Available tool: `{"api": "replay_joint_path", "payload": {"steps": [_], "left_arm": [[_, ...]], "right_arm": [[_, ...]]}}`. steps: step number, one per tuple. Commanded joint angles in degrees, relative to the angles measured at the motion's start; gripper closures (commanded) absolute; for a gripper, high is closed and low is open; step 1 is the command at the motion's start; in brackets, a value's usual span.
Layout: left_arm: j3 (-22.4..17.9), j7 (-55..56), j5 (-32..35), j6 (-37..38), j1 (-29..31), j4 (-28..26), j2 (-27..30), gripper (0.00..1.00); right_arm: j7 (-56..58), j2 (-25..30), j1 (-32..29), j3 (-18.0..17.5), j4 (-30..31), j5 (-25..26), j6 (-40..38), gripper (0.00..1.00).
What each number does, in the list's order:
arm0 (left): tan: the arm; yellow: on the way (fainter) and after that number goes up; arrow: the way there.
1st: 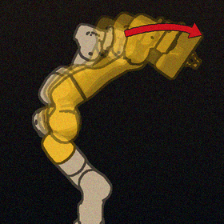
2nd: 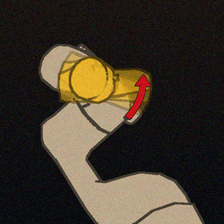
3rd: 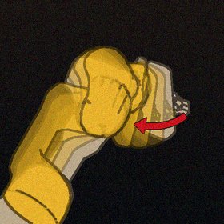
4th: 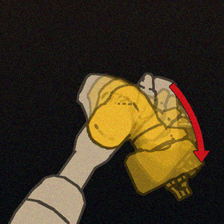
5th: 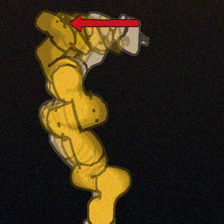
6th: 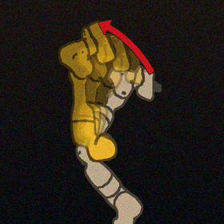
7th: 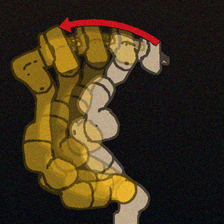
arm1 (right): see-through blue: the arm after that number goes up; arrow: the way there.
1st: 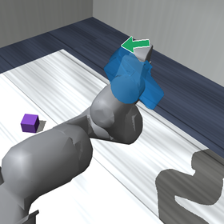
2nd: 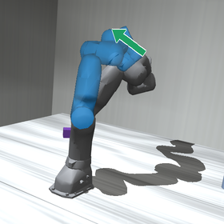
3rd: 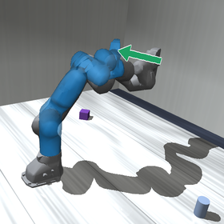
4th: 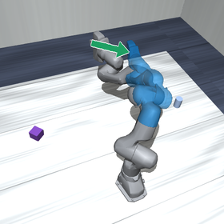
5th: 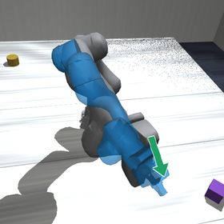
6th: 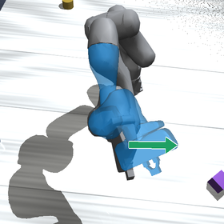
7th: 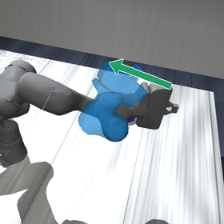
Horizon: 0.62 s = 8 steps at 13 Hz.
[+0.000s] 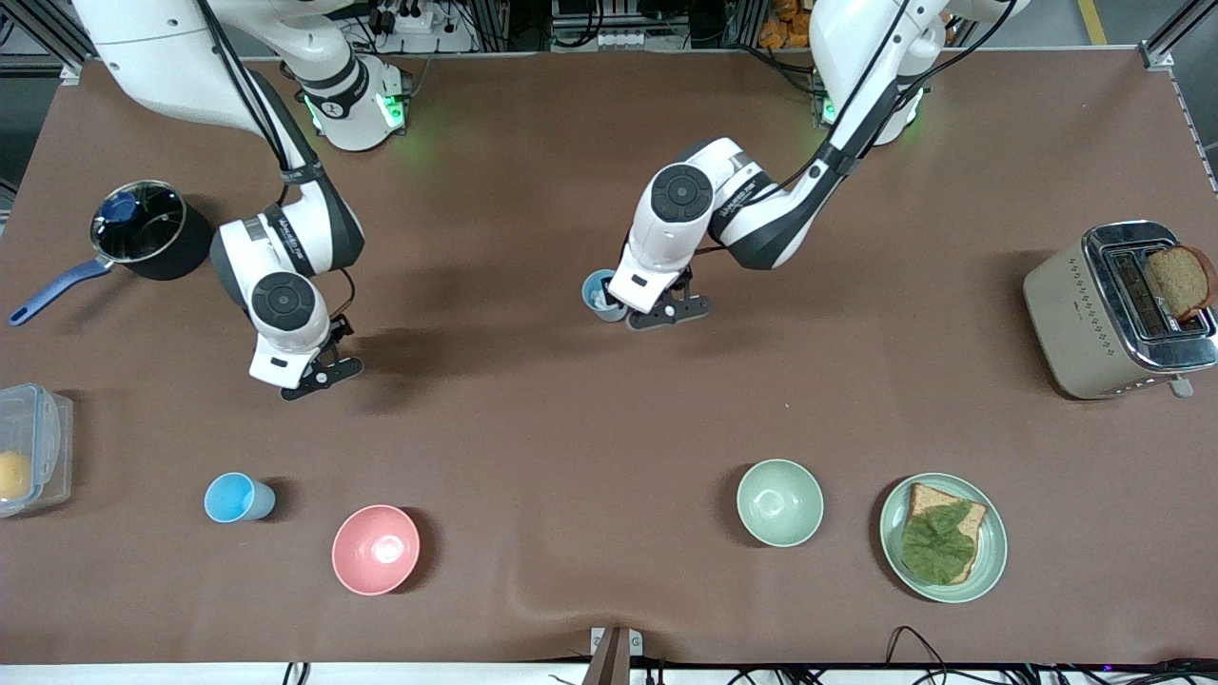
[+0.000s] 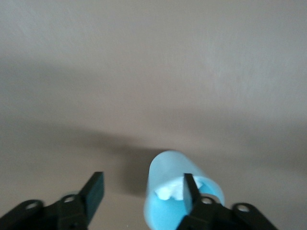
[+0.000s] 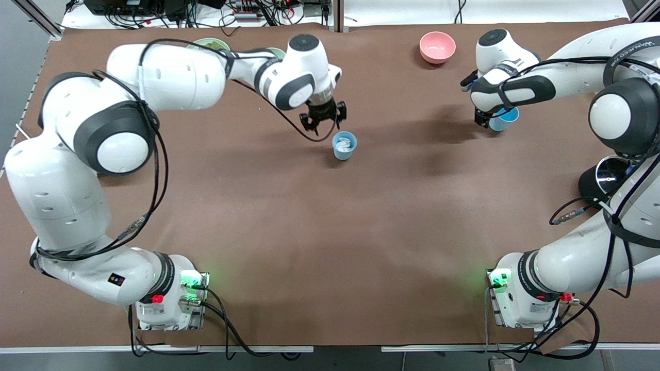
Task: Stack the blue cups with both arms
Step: 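Carry the tissue cup to mid-table while the right gripper lifts the blue cup, then release the tissue cup and withdraw the left gripper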
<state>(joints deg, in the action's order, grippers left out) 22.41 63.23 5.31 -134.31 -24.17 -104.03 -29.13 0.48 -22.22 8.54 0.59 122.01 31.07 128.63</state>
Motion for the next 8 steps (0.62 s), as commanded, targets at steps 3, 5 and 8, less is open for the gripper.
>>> {"api": "replay_joint_path", "payload": {"steps": [3,5,8], "left_arm": [[-0.2,-3.9,1.9,14.0,7.5,5.5,9.2,0.00],[-0.2,-10.8,1.9,18.0,13.1,8.0,11.9,0.00],[-0.2,-18.2,1.9,20.6,21.0,8.1,15.8,0.00]], "right_arm": [[-4.3,-0.5,1.8,-0.6,0.1,3.4,-2.4,1.00],[-6.0,0.5,4.8,-0.4,-0.4,3.9,-3.1,1.00],[-5.3,5.9,4.7,-0.8,-2.6,4.0,-8.4,1.00]]}}
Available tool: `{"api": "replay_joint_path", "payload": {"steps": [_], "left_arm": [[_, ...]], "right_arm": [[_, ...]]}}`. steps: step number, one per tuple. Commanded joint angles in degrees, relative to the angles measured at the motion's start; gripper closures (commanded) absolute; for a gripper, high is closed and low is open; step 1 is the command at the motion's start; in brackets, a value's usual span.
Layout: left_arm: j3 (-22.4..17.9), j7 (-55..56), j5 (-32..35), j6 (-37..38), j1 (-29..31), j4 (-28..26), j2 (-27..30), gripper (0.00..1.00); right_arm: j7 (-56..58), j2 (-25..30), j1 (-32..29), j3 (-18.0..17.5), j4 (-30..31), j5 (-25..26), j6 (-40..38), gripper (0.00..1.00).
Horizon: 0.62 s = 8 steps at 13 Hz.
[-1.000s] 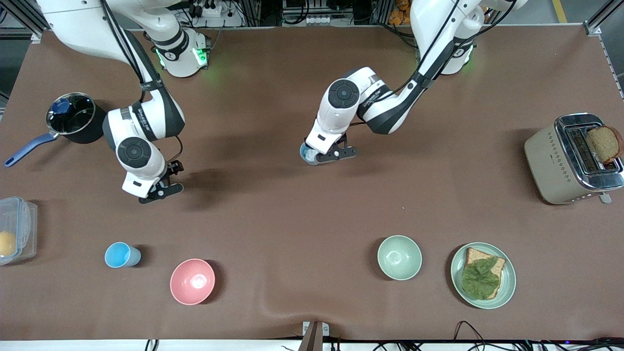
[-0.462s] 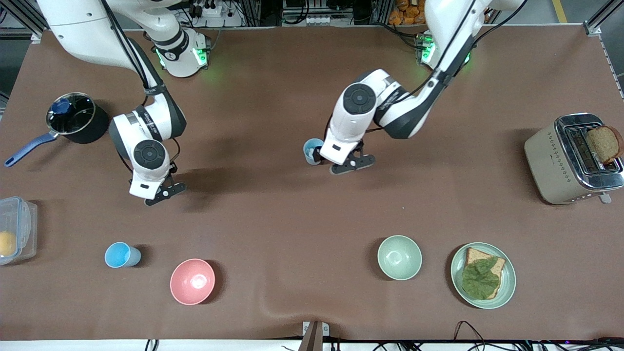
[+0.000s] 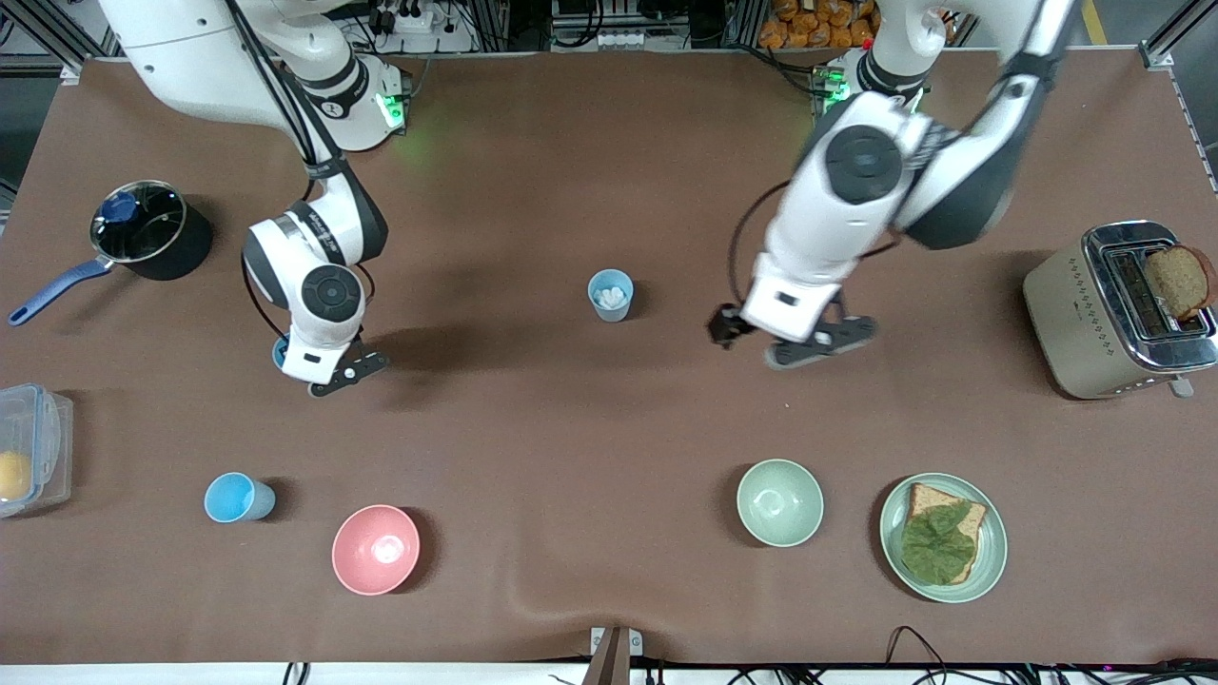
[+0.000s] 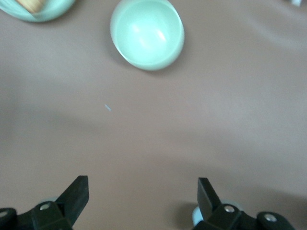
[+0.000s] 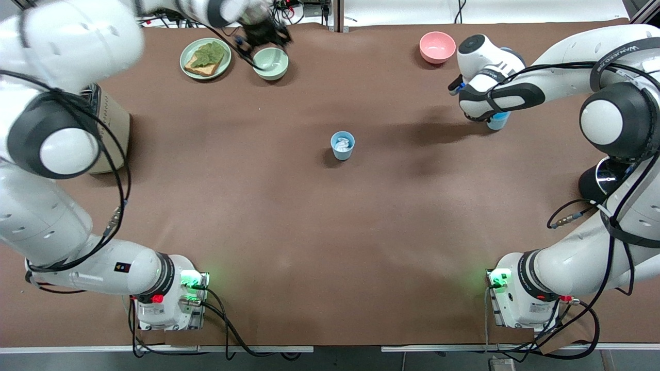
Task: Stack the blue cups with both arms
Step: 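Release the tissue cup and withdraw the left gripper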
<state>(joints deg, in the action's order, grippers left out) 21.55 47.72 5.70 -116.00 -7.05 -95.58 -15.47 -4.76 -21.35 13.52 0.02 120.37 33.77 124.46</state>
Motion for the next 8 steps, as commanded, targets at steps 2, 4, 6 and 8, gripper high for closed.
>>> {"api": "replay_joint_path", "payload": {"steps": [2,4,6,8], "left_arm": [[0.6,-6.5,1.5,4.8,6.9,-0.3,4.7,0.00],[0.5,-15.4,1.5,6.6,12.2,1.2,7.1,0.00],[0.5,-25.4,1.4,9.0,15.8,2.2,8.3,0.00],[0.4,-30.2,1.2,11.8,17.1,2.4,10.5,0.00]], "right_arm": [[0.3,6.3,0.5,-2.2,-4.5,-1.4,-9.4,1.00],[-0.4,6.4,0.6,-3.8,-6.9,-9.6,-10.5,1.00],[-2.6,7.6,2.2,-4.4,-9.7,-19.9,-12.8,1.00],[-9.1,10.2,4.4,-4.6,-11.3,-23.8,-16.2,1.00]]}}
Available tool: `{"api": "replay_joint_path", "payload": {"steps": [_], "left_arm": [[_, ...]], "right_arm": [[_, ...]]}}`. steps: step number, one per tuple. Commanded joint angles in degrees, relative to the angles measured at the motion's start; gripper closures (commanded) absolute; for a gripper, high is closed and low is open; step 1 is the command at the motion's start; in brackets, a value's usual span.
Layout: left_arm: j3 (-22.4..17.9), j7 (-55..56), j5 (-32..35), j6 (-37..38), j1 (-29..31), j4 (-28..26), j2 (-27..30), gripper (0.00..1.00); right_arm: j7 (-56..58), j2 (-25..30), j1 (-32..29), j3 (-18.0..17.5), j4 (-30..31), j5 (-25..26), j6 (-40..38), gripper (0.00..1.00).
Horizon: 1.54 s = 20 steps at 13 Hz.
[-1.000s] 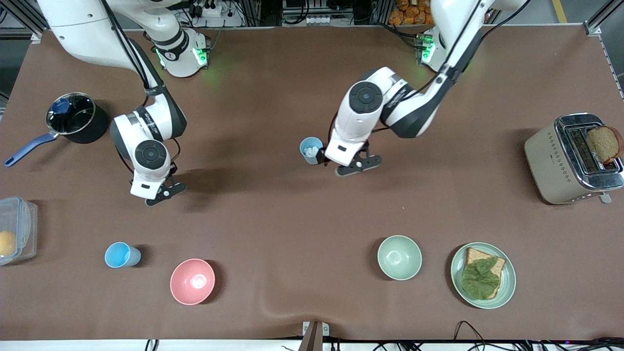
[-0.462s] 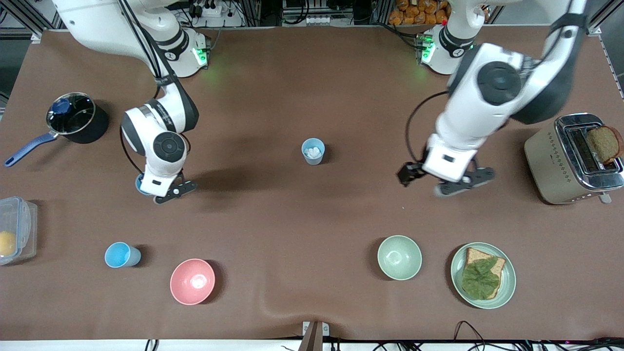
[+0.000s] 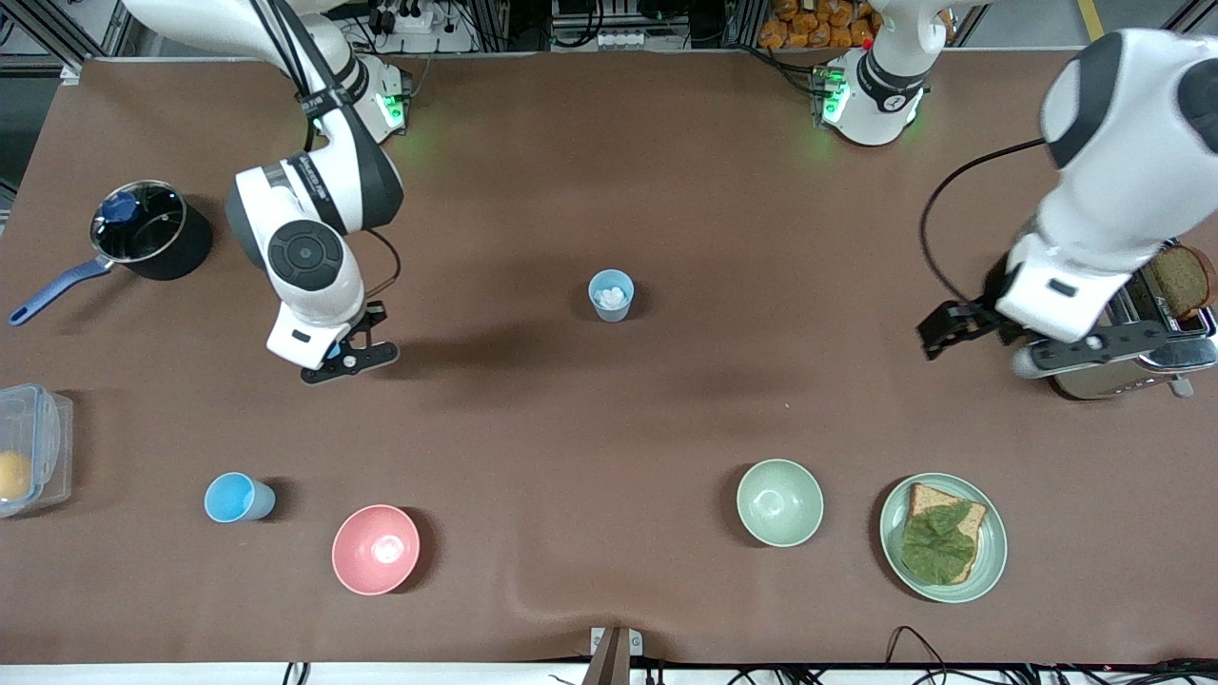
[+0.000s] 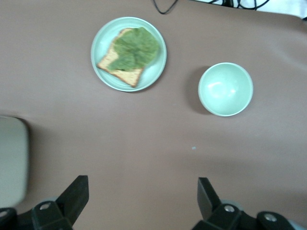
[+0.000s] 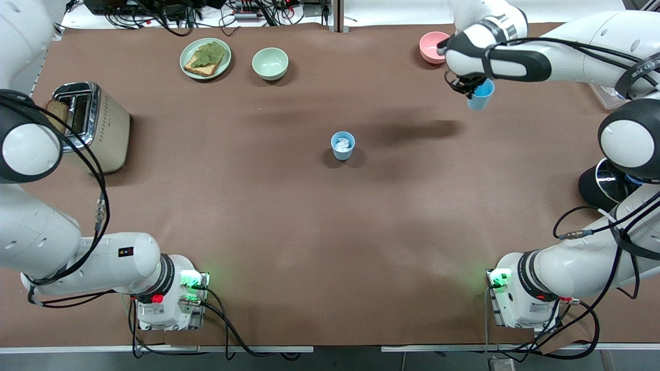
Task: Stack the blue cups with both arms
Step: 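Move the held blue cup above the tissue cup with the right gripper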
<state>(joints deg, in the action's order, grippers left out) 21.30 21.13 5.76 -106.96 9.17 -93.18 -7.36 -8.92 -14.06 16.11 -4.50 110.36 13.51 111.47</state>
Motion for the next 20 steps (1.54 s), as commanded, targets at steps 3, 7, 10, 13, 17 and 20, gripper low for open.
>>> {"api": "replay_joint_path", "payload": {"steps": [3,7,10,13,17,20], "left_arm": [[0.9,-7.1,0.9,5.9,2.5,0.1,4.0,0.00],[0.7,-9.3,1.2,12.3,2.9,5.2,3.4,0.00],[-11.5,-9.3,1.0,15.4,-8.4,8.5,3.1,0.00],[-12.8,-11.0,-0.2,15.5,-8.8,8.5,3.6,0.00],[-12.7,-11.1,-0.5,15.4,-8.4,8.4,3.2,0.00],[-12.8,-10.9,-0.9,15.0,-8.1,8.0,3.1,0.00]], "right_arm": [[-5.8,5.8,1.9,0.1,-2.1,-15.6,-3.4,1.00],[-20.5,6.6,7.6,0.0,-2.0,-18.2,-2.3,1.00],[-42.2,5.8,15.3,0.0,-2.0,-21.0,2.5,1.00],[-58.3,4.4,22.0,0.0,-2.2,-21.7,6.6,1.00],[-61.2,-2.9,24.3,0.1,-8.0,-23.9,9.1,1.00],[-64.5,-9.7,24.8,0.1,-16.0,-23.9,8.9,1.00]]}}
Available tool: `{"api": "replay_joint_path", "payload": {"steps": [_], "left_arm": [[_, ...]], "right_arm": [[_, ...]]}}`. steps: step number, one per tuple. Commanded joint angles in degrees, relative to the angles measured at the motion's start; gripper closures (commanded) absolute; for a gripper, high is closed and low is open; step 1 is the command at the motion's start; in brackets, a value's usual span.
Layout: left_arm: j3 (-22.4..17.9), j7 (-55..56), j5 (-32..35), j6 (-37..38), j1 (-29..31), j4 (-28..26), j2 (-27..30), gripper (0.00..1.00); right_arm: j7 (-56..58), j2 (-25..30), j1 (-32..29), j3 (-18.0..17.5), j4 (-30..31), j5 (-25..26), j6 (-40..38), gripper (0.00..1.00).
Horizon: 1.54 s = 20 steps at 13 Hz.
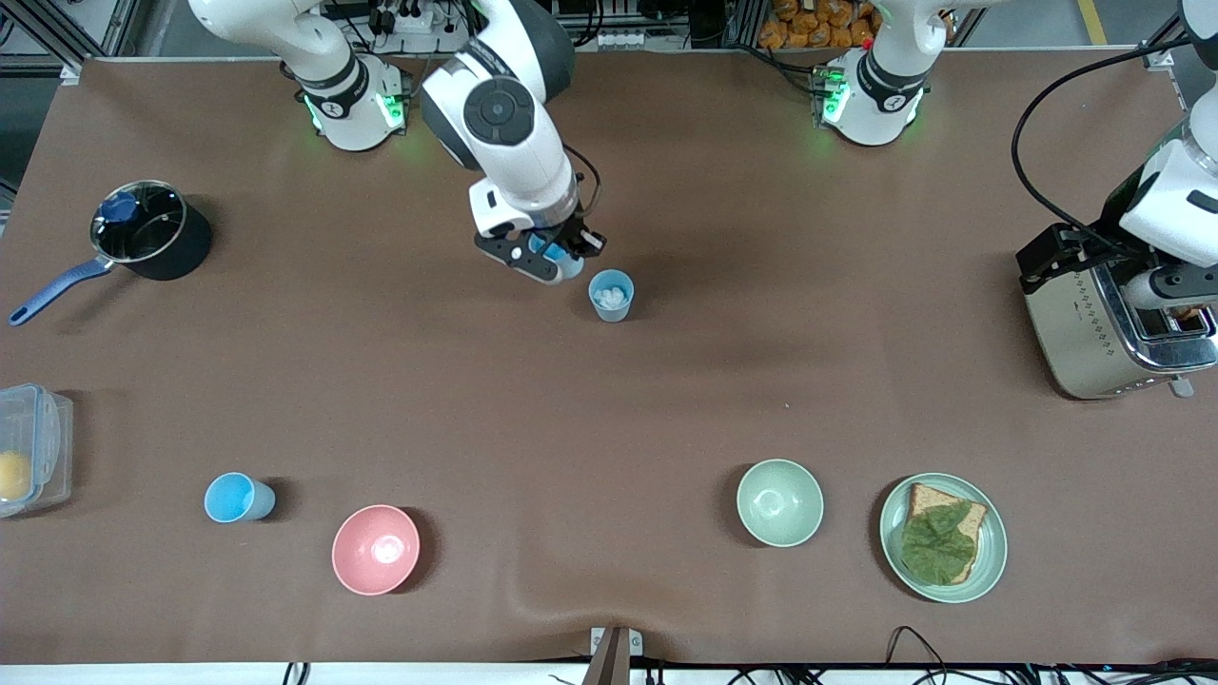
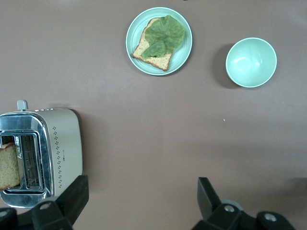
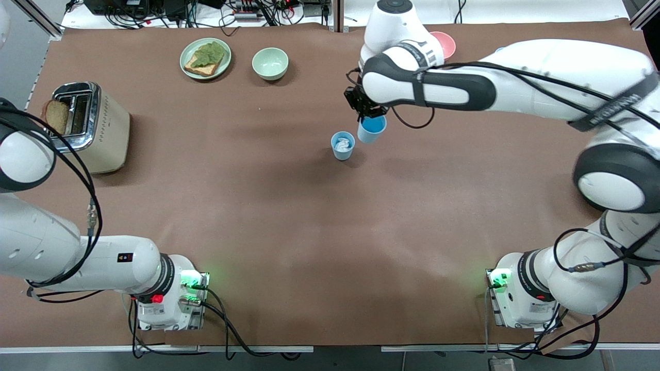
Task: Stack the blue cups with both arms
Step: 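Move the held blue cup above the tissue cup with the right gripper, then lower the blue cup onto the tissue cup and open the right gripper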
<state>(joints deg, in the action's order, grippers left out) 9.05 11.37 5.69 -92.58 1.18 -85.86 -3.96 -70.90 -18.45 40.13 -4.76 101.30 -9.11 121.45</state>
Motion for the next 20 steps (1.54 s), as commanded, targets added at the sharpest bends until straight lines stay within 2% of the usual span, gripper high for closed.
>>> {"api": "replay_joint_path", "payload": {"steps": [1,5,11,20], "left_arm": [[-0.7,-1.2,-1.7,0.5,-0.1,0.7,-0.3,0.00],[-1.0,-0.5,-2.4,1.0,0.0,0.3,-0.3,0.00],[-1.0,-0.7,-2.5,0.0,3.2,0.3,-1.8,0.00],[-1.0,-0.7,-2.4,-0.9,3.0,0.2,-1.6,0.00]], "right_arm": [[-3.0,-6.5,1.7,0.4,-8.2,-1.2,-1.0,1.00],[-3.4,-9.8,2.3,0.4,-11.9,-1.2,-1.0,1.00],[-4.4,-12.0,3.5,0.4,-12.2,-0.9,-1.0,1.00],[-4.5,-13.4,3.7,0.4,-12.7,-0.8,-0.5,1.00]]}}
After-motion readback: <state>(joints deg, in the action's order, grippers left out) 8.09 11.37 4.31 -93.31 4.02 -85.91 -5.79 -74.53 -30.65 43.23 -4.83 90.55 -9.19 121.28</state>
